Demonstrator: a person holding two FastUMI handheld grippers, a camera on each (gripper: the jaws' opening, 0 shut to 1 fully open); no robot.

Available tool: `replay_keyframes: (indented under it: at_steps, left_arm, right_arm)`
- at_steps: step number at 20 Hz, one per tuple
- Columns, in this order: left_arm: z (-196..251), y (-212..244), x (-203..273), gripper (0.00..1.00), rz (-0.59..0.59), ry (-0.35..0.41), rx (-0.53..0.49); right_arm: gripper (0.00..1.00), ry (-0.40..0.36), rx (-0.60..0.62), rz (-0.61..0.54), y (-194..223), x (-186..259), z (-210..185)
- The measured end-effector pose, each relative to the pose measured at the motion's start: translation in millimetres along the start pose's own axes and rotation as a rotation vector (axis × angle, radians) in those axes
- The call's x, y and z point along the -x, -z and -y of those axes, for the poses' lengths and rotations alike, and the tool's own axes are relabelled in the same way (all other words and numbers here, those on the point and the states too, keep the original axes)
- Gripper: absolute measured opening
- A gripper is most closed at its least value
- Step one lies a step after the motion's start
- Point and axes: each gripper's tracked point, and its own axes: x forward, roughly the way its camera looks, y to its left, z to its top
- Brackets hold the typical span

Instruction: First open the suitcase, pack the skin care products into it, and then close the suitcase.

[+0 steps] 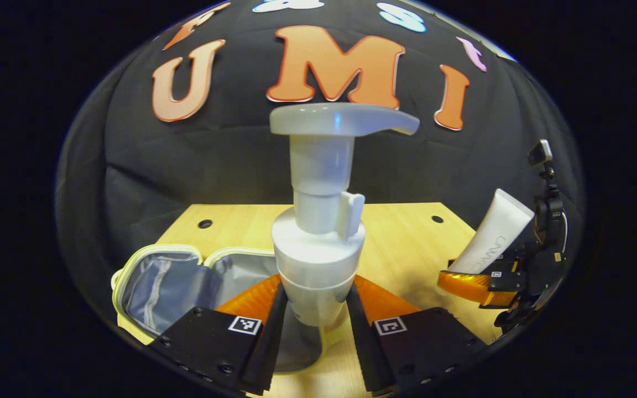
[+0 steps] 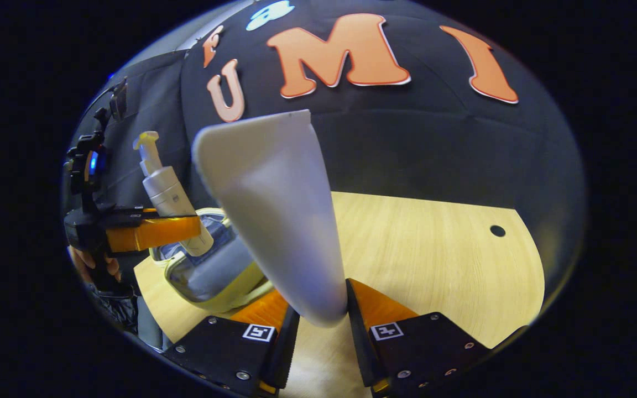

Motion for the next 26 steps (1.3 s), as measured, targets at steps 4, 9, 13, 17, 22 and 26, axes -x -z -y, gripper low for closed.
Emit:
replay_keyframes:
  at_steps: [4, 9, 13, 17, 22, 26]
  left_arm:
    - [-25, 13, 0, 0.59, -0.039, -0.052, 0.022]
    - [-53, 29, 0, 0.59, -0.133, -0.023, -0.005]
    - [-71, 49, -6, 0.59, -0.230, 0.021, -0.027]
    - [-82, 81, -14, 0.60, -0.368, 0.069, -0.024]
    - [-83, 102, -19, 0.60, -0.522, 0.094, -0.036]
    - [-76, 122, -25, 0.60, -0.658, 0.103, 0.000]
  right_arm:
    - [0.49, -0.048, 0.045, 0.005, -11, 1, -29]
    - [0.49, -0.055, 0.035, 0.000, -20, -13, -69]
    - [0.49, -0.056, 0.011, -0.015, -22, -29, -104]
    - [0.49, -0.063, -0.028, -0.042, -19, -49, -134]
    - [0.49, -0.052, -0.069, -0.080, -12, -68, -150]
    - [0.49, -0.070, -0.105, -0.100, -7, -76, -161]
